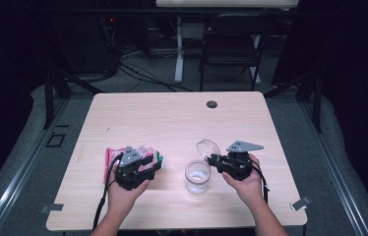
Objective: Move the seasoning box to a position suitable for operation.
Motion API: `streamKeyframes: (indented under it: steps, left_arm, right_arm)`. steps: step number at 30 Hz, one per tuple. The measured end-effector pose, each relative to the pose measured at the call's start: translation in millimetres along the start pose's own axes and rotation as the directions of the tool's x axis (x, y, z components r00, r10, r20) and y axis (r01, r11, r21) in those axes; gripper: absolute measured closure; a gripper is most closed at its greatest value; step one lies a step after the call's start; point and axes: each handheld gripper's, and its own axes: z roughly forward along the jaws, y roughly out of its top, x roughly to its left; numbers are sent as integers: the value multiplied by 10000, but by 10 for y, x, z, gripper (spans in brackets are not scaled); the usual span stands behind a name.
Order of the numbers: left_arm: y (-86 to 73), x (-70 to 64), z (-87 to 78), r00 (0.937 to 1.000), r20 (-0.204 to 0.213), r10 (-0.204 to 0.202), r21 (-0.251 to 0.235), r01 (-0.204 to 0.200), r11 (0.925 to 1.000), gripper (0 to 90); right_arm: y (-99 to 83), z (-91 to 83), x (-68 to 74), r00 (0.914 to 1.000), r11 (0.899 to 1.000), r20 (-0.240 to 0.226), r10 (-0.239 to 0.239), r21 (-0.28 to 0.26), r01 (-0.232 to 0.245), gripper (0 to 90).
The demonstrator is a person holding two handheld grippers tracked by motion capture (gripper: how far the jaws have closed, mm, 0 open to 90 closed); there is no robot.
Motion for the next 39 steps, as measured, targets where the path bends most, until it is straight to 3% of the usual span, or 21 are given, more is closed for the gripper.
streamKeyframes:
  steps: [10,19,24,29,39]
  left_arm:
    - [-53,107,-99,9986,-383,-366,-82,363,9993,573]
    - [-118,156,-110,9979,-606,-225,199,238,9995,537]
    - [-148,150,-110,9987,-489,116,323,-100,9994,534]
    - [-177,111,-69,9959,-701,567,559,-528,9970,512]
    - [-204,135,6,9894,-502,1363,584,-1333,9894,486]
  right_arm:
    - [33,68,-83,9985,9992,-418,361,-128,-366,755]
    - [75,114,-125,9967,9985,-616,530,-89,-536,760]
    - [93,144,-160,9930,9957,-791,880,-228,-901,757]
    - [103,146,-189,9916,9938,-762,1046,-308,-1072,718]
    - [110,85,-173,9963,9952,-223,829,-499,-839,664]
